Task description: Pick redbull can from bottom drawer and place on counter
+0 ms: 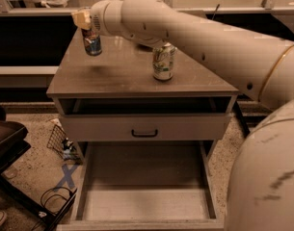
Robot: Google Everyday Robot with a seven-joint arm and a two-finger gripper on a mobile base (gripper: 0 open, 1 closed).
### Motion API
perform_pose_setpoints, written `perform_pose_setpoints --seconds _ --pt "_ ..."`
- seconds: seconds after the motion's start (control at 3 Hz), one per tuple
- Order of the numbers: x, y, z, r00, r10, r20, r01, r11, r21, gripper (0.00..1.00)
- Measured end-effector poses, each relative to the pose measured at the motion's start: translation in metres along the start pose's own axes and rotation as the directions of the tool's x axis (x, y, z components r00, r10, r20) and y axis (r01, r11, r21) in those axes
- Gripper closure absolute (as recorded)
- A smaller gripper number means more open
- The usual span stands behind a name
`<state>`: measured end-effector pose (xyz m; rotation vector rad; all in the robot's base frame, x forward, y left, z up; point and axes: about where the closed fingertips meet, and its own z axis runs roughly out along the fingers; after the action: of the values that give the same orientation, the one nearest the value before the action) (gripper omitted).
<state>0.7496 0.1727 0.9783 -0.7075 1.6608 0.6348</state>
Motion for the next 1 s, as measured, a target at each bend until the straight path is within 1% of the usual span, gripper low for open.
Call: perform_pose_setpoints --seconds 0.33,0.67,1.0 --pt "0.008 -0.002 0.03 0.996 -0.086 0.004 0.086 0.9961 0.021 1.0" --pt "0.017 -0.007 0.054 0.992 -0.126 -0.029 0.127 0.9919 0.013 1.0" --pt "0.026 -0.007 0.069 0.991 -0.124 -0.056 0.124 0.9922 -0.012 1.0"
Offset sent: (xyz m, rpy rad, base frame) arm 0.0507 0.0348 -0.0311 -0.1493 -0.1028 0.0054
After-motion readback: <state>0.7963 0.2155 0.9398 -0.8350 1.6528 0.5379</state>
